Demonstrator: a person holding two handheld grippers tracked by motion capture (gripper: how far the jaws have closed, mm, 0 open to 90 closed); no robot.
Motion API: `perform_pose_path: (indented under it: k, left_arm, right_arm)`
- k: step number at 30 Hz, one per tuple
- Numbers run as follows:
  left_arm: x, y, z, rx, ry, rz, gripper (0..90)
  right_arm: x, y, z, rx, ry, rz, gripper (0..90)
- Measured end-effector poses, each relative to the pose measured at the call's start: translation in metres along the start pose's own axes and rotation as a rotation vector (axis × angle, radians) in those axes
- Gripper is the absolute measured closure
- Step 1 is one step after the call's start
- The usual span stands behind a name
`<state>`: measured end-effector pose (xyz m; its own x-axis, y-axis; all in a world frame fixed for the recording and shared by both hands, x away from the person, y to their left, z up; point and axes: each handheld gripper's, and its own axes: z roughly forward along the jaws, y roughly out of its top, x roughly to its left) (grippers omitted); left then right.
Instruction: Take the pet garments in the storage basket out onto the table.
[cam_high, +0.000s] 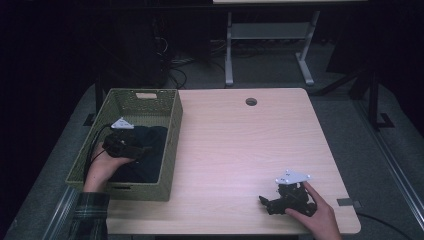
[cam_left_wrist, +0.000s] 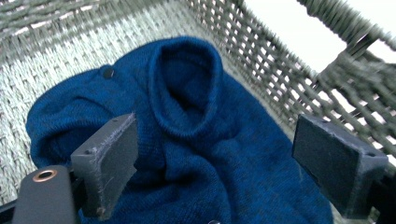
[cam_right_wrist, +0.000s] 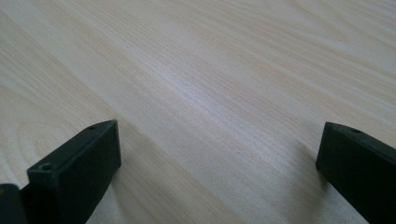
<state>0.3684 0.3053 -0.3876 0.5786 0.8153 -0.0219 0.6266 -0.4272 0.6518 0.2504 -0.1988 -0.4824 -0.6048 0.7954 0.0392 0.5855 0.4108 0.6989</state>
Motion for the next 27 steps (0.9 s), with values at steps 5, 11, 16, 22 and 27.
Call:
perform_pose_path:
  k: [5,11,16,22,27]
  left_arm:
    - [0.002,-0.004,0.007,0.038,0.002,-0.005,14.2]
    - [0.002,-0.007,0.014,0.08,-0.011,-0.012,14.1]
    - [0.002,-0.01,0.027,0.163,-0.02,-0.013,13.8]
    - [-0.001,-0.012,0.037,0.245,-0.025,-0.001,13.1]
    - [-0.002,-0.012,0.042,0.282,-0.019,0.005,12.7]
  right_arm:
    - [0.0,0.0,0.0,0.0,0.0,0.0,0.0]
    - [0.0,0.0,0.0,0.001,0.001,0.001,0.0]
    - [0.0,0.0,0.0,0.001,0.001,0.001,0.0]
    - [0.0,0.0,0.0,0.001,0.001,0.001,0.0]
    - [0.0,0.0,0.0,0.001,0.001,0.001,0.0]
